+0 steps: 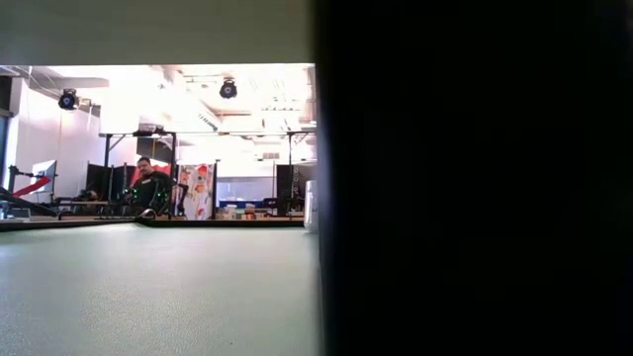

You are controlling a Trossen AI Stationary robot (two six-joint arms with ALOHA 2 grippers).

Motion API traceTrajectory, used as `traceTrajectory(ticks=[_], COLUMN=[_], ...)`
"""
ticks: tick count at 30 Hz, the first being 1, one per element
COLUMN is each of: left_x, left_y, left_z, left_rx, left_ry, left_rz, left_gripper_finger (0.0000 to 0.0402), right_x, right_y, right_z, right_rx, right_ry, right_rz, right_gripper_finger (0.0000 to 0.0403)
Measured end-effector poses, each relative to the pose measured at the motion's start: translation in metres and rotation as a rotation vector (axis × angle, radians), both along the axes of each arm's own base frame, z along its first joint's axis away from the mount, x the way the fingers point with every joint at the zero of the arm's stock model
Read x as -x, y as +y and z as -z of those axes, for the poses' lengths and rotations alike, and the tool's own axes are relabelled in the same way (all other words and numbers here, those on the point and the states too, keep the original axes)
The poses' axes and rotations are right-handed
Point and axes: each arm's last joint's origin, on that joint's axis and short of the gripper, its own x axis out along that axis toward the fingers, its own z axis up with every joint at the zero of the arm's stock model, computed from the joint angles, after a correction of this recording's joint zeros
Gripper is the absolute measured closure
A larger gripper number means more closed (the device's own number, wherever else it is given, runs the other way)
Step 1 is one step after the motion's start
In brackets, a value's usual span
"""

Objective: Place coffee mugs
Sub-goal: Put the black mug on the shelf

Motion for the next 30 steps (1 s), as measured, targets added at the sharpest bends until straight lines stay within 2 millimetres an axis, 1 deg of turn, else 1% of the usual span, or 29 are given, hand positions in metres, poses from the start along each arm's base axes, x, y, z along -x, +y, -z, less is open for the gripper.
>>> traceTrajectory(ticks=[5, 26, 30], left_x=[-0.0015, 0.0013, 0.001], left_y=[-0.002, -0.0062, -0.0064], left_z=[0.0065, 0.0055, 0.0065], left_rx=[-0.004, 0.021, 0.02], left_ry=[-0.001, 0.011, 0.011], left_rz=[0.013, -0.012, -0.011], left_gripper_finger=[0.0395, 0.0395, 0.0386], right_x=[0.0, 0.0, 0.0], right_y=[0.0, 0.0, 0.0], right_z=[0.0, 0.0, -0.0001], right_rx=[0.0, 0.0, 0.0], right_ry=[0.0, 0.0, 0.0], right_rz=[0.0, 0.0, 0.0], right_gripper_finger=[0.0321, 0.0321, 0.0321])
